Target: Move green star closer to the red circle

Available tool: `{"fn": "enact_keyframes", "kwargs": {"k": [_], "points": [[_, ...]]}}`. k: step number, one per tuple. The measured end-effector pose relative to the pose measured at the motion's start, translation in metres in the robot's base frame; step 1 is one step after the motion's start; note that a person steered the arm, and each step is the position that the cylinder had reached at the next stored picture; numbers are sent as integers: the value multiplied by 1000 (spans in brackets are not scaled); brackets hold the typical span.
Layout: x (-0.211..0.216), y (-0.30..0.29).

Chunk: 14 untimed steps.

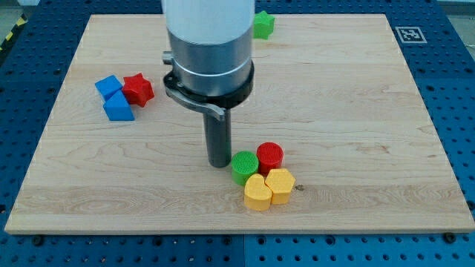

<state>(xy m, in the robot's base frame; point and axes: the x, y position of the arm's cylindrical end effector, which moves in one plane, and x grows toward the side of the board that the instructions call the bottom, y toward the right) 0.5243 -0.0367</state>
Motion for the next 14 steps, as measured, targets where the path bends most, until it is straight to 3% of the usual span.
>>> {"fn": "enact_keyframes", "kwargs": {"k": [1,3,4,5,7,9,12,14], "points": [[-61,-7],[-248,-18],[-312,13],[-314,91],[-302,117],[-230,136],[-75,138],[-64,108]]}}
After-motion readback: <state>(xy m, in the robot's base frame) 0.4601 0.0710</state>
